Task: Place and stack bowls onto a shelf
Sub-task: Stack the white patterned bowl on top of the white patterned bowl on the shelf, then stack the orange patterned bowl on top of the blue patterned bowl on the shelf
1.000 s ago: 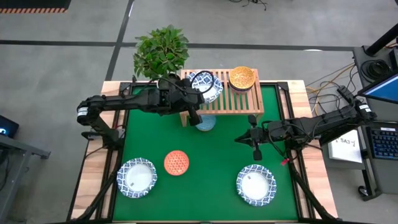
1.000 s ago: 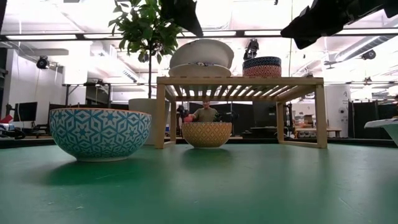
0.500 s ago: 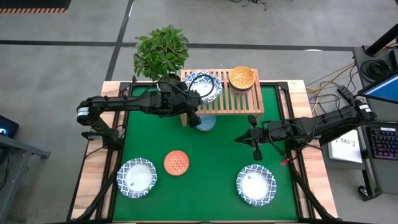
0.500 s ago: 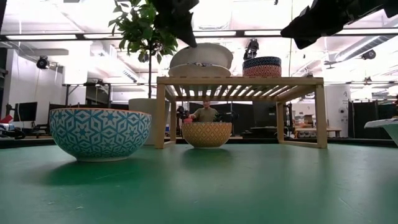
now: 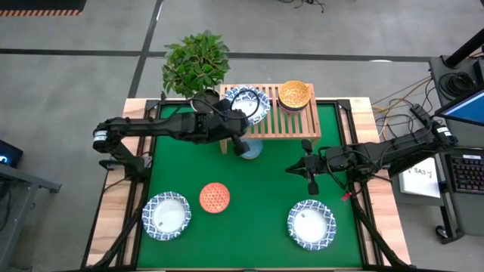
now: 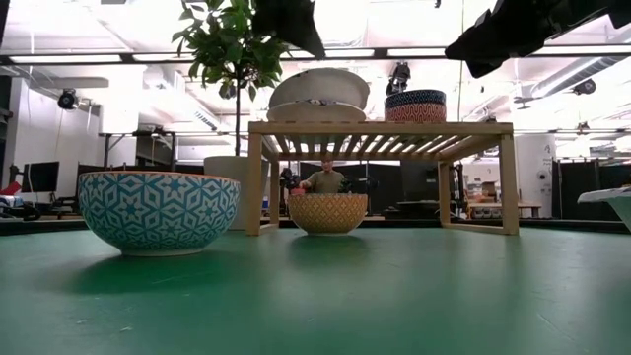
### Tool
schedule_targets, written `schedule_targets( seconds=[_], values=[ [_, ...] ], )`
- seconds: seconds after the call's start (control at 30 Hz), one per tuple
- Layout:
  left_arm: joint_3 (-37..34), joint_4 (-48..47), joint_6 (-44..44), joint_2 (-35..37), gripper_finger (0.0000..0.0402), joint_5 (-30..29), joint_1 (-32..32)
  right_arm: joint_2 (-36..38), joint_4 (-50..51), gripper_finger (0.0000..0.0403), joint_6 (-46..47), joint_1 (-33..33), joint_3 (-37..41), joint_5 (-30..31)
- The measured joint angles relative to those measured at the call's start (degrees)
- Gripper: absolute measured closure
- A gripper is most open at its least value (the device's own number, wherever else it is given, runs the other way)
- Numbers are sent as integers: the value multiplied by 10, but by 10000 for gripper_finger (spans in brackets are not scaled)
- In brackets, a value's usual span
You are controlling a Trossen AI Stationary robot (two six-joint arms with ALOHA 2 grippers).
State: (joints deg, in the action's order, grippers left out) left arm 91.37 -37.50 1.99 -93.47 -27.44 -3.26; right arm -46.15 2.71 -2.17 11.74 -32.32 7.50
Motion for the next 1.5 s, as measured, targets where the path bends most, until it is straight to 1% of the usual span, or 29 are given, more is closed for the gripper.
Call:
schedule_targets(
  seconds=[0.17,0.3,0.63,0.8,0.97,1.03,1.17,1.23,1.3,1.5],
  values=[
    [0,43,-14,0,401,-6,-10,0,0,394,0,0,0,0],
    [-3,40,-13,0,401,-7,-17,0,0,394,0,0,0,0],
    [-44,34,18,-1,401,-6,-17,0,0,394,0,0,0,0],
    [-44,34,39,-1,401,-7,-17,0,0,394,0,0,0,0],
    [-44,20,52,-1,401,-6,-17,0,0,394,0,0,0,0],
    [-44,-1,64,-1,401,-11,-17,0,0,394,0,0,0,0],
    [-44,-63,99,-1,401,-58,-17,0,0,394,0,0,0,0],
    [-43,-72,106,-1,401,-64,-16,0,0,394,0,0,0,0],
    [-38,-68,108,-1,401,-55,-14,0,0,394,0,0,0,0],
    [-29,-34,94,0,401,18,-3,0,0,394,0,0,0,0]
  ],
)
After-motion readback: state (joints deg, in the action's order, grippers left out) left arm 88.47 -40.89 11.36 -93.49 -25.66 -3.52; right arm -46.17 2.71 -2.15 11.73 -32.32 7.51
